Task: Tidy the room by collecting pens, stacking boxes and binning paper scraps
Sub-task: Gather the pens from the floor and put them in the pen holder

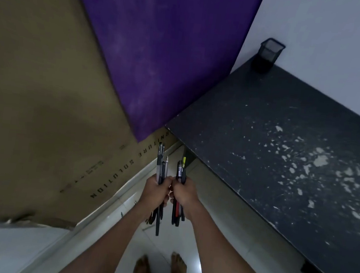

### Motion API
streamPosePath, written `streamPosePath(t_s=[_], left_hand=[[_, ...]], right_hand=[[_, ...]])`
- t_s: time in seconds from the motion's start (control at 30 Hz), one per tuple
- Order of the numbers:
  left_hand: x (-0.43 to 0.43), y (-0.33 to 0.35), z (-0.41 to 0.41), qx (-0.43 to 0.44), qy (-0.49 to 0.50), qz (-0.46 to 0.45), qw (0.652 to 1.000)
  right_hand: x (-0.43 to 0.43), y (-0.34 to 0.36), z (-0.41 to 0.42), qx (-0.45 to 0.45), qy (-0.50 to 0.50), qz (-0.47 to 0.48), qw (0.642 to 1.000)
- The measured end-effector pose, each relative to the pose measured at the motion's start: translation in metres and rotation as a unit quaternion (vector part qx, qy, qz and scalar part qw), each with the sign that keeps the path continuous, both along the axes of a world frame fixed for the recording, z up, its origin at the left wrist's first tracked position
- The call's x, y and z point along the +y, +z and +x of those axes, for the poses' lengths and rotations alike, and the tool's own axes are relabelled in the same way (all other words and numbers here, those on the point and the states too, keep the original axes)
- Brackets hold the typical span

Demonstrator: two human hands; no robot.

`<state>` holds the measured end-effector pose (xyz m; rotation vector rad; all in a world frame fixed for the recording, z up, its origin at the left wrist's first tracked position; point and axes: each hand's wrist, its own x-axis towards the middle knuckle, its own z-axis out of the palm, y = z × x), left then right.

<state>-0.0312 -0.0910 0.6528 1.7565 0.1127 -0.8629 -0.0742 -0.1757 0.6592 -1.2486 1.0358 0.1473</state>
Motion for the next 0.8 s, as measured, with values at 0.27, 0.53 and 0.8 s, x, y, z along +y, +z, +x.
streamPosePath(t_s=[0.27,0.53,0.8], left_hand=[[-0.05,0.063,0.042,-0.071,-0.07,-0.053,0.994],[-0.149,0.105,0.066,-0.092,-0.117,-0.091,0.985],[-0.27,0.137,0.098,-0.117,-0.095,-0.104,0.983]], right_hand=[[-0.05,0.069,0.025,-0.063,-0.016,-0.059,0.996],[-0.153,0.112,0.03,-0.09,-0.095,-0.094,0.987],[-0.282,0.133,0.061,-0.107,-0.129,-0.117,0.979]])
